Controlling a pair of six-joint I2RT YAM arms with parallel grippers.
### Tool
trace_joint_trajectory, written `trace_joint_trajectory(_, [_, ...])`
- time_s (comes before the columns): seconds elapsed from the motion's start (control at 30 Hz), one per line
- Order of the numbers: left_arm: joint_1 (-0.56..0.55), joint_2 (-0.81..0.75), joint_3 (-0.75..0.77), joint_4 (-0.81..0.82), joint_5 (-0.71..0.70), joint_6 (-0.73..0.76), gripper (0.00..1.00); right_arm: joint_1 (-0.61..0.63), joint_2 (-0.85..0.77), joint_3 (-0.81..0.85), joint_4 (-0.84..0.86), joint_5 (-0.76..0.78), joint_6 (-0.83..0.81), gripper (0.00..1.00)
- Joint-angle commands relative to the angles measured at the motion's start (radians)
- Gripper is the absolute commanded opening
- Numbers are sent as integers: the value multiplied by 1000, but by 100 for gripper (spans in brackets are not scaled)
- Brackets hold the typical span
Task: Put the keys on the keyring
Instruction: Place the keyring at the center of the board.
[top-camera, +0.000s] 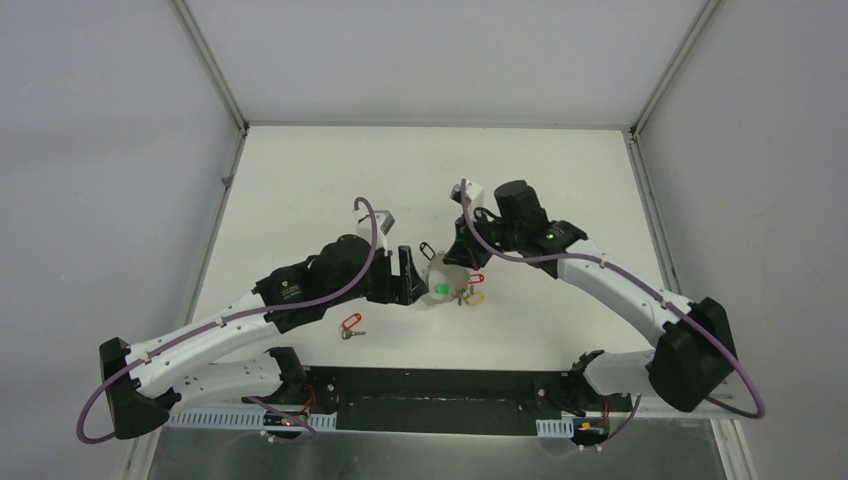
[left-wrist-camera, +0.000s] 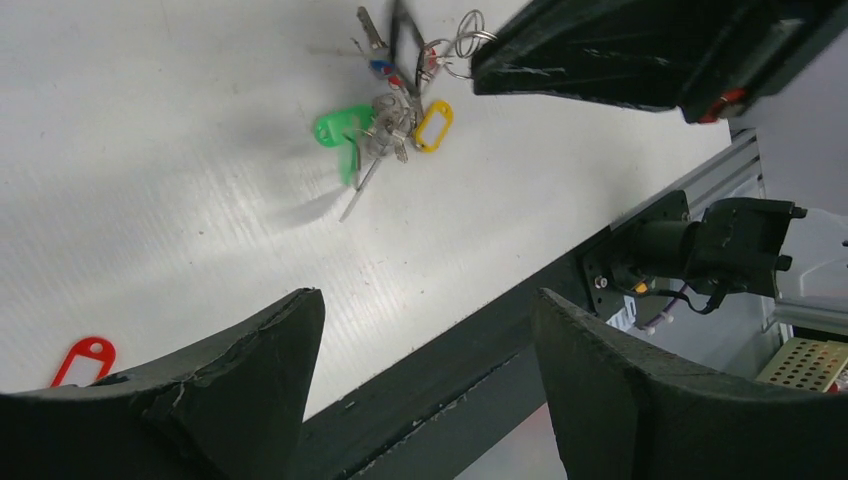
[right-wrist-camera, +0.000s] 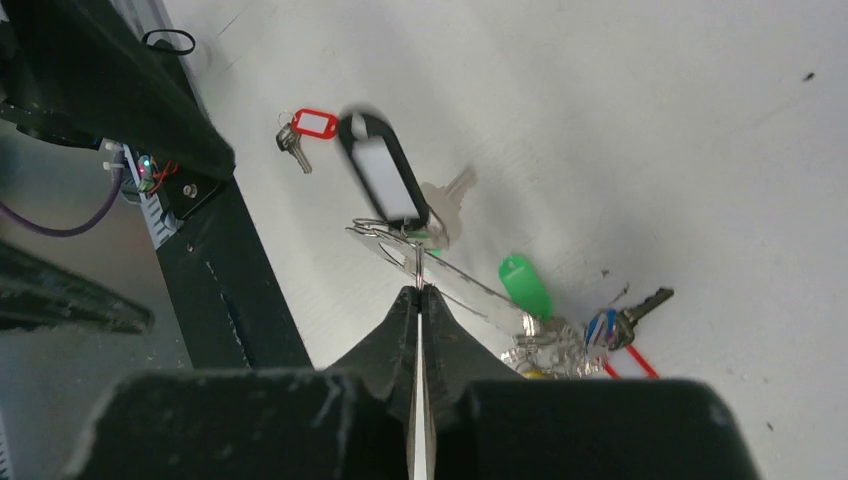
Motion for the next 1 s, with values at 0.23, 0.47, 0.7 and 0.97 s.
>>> trace_joint_trajectory(0.23, [13, -137, -39, -97, -76, -85, 78, 50, 415, 243, -1, -20, 9, 0])
trace_joint_trajectory(0.47, [14, -155, -98, -99, -71, -141, 78, 49, 508, 274, 51, -19, 33, 8])
trace_joint_trajectory(0.7, [14, -135, -124, -97, -61, -144, 89, 21, 388, 190, 182, 42, 65, 66])
trace_joint_trajectory(0.97, [35, -69, -163, -19, 3, -173, 98, -190, 237, 8, 283, 113, 212, 76])
